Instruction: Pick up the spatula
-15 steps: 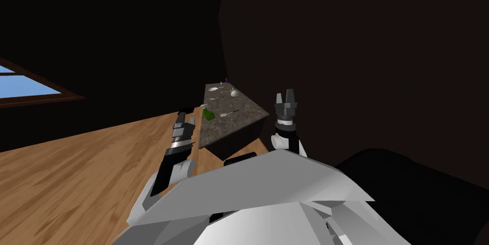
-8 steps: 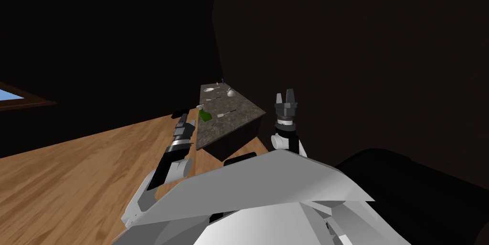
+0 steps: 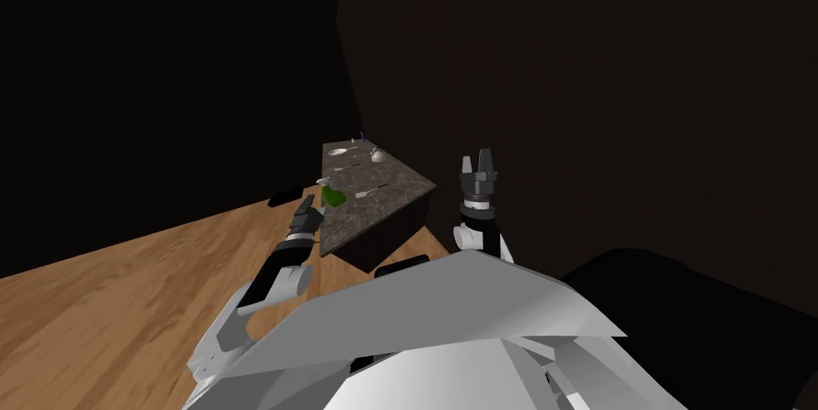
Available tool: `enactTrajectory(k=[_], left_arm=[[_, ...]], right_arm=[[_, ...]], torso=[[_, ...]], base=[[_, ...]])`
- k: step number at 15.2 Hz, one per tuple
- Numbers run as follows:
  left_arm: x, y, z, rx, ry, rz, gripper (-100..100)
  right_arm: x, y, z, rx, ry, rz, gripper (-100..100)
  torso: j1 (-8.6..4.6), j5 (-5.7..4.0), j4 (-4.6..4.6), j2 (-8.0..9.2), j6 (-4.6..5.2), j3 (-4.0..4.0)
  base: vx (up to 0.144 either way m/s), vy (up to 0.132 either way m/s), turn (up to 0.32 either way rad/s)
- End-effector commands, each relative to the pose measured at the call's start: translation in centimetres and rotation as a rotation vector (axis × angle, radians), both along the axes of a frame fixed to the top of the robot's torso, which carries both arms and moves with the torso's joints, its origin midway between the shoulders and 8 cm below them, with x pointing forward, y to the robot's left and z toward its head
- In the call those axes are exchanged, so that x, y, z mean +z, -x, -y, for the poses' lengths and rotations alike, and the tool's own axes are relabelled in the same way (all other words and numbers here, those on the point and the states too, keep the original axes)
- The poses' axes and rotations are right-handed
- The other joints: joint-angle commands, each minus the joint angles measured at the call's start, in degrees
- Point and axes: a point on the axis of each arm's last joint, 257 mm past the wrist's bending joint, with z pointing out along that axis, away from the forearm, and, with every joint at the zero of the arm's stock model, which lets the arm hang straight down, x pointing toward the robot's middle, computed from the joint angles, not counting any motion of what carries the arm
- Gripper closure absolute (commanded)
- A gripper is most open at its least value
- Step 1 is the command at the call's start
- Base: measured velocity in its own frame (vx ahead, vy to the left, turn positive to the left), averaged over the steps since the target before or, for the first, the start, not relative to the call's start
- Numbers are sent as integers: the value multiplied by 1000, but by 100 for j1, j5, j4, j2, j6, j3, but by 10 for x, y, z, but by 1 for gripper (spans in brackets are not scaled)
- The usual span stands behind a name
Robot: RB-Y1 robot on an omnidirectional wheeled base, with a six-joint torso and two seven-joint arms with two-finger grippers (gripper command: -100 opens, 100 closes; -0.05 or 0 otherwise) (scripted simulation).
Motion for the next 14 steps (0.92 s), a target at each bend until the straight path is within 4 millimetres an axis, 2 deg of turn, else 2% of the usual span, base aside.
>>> enactTrajectory(k=[1, 2, 4, 5, 7, 8, 10, 11, 14], left_arm=[[-13, -1, -8, 11, 9, -44, -100], [-24, -5, -23, 24, 26, -88, -100], [-32, -5, -25, 32, 29, -117, -100], [-42, -8, -42, 50, 48, -161, -100], [-49, -7, -44, 57, 50, -190, -100], [-56, -9, -61, 77, 70, -222, -100], [-66, -8, -64, 88, 73, -261, -100], [-70, -10, -82, 110, 95, -289, -100], [-81, -7, -85, 122, 99, -330, -100]], right_arm=[[0, 0, 0, 0, 0, 0, 0], [0, 0, 0, 0, 0, 0, 0], [0, 0, 0, 0, 0, 0, 0], [0, 0, 0, 0, 0, 0, 0], [0, 0, 0, 0, 0, 0, 0], [0, 0, 0, 0, 0, 0, 0], [0, 0, 0, 0, 0, 0, 0], [0, 0, 0, 0, 0, 0, 0], [0, 0, 0, 0, 0, 0, 0]], torso=[[0, 0, 0, 0, 0, 0], [1, 0, 0, -1, -3, 0], [1, 0, 0, -1, 0, -1], [2, 1, -1, -3, -3, -1], [1, 0, -1, -3, 0, -2], [1, 1, -1, -4, -3, -2], [-1, 0, -1, -5, 0, -3], [0, 0, -1, -5, -3, -3], [0, 0, -1, -6, -3, -3]], base=[[-27, 2, -73], [-30, -4, -212], [-28, 1, -154], [-24, -5, -245], [-24, 1, -146], [-23, -9, -221], [-23, -6, -156], [-22, -12, -227], [-17, -3, -116]])
